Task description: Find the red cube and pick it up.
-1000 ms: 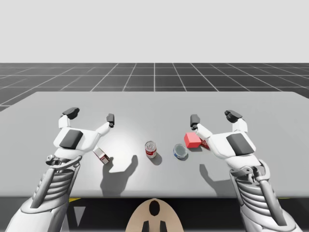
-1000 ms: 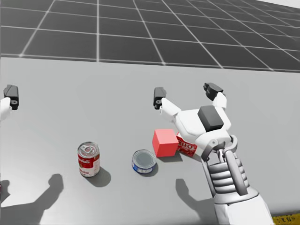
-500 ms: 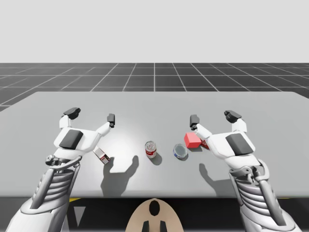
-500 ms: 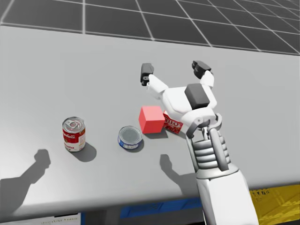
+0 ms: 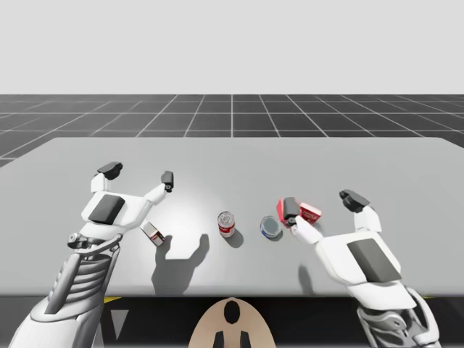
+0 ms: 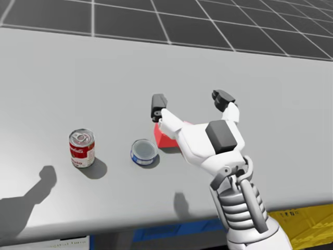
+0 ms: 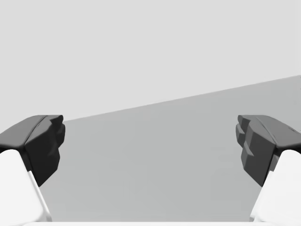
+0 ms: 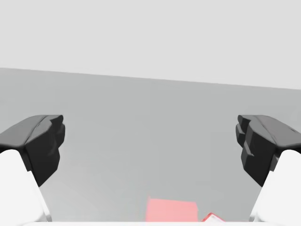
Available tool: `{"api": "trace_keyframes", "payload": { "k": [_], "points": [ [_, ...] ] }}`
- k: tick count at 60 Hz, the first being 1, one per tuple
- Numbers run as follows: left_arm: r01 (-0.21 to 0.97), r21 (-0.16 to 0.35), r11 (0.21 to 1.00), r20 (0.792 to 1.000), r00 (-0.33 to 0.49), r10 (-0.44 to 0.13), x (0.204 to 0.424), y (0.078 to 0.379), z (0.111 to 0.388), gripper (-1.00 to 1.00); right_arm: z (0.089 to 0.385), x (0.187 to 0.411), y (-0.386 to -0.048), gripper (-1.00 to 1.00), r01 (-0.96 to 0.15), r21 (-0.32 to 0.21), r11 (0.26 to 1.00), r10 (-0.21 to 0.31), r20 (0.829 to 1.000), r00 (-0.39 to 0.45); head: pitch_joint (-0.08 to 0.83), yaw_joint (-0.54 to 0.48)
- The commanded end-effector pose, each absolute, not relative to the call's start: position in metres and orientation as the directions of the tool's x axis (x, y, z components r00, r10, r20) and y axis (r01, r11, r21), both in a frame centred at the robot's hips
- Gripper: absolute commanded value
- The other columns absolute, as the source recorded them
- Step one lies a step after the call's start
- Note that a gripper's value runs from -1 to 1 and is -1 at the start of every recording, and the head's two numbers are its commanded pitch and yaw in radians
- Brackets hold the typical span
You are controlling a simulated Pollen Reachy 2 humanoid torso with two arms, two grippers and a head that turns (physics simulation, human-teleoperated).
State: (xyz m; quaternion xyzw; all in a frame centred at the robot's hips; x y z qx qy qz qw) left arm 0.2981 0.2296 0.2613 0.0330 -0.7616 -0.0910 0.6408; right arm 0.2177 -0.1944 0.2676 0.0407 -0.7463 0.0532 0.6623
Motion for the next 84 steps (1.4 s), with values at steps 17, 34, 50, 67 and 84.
{"api": "trace_keyframes", "payload": {
  "k": [17, 34, 50, 67, 84],
  "points": [
    [0.083, 0.177, 0.981, 0.973, -0.167, -0.162, 0.298, 0.228, 0.260, -1.00, 0.195, 0.183, -0.171, -1.00, -0.169, 0.160, 0.973, -0.151, 0.986, 0.065, 0.645, -0.29],
    [0.080, 0.179, 0.981, 0.972, -0.169, -0.164, 0.298, 0.229, 0.260, -1.00, 0.169, 0.212, -0.170, -1.00, -0.114, 0.180, 0.977, -0.166, 0.979, 0.118, 0.653, -0.28],
    [0.078, 0.178, 0.981, 0.972, -0.170, -0.163, 0.298, 0.229, 0.260, -1.00, 0.154, 0.248, -0.175, -1.00, -0.045, 0.138, 0.989, -0.129, 0.978, 0.166, 0.658, -0.28],
    [0.076, 0.176, 0.981, 0.972, -0.173, -0.161, 0.298, 0.230, 0.261, -1.00, 0.157, 0.277, -0.172, -1.00, -0.055, 0.128, 0.990, -0.114, 0.972, 0.206, 0.661, -0.27],
    [0.076, 0.176, 0.982, 0.972, -0.174, -0.160, 0.298, 0.230, 0.261, -1.00, 0.153, 0.296, -0.170, -1.00, -0.064, 0.114, 0.991, -0.094, 0.962, 0.255, 0.663, -0.26]
  ]
}}
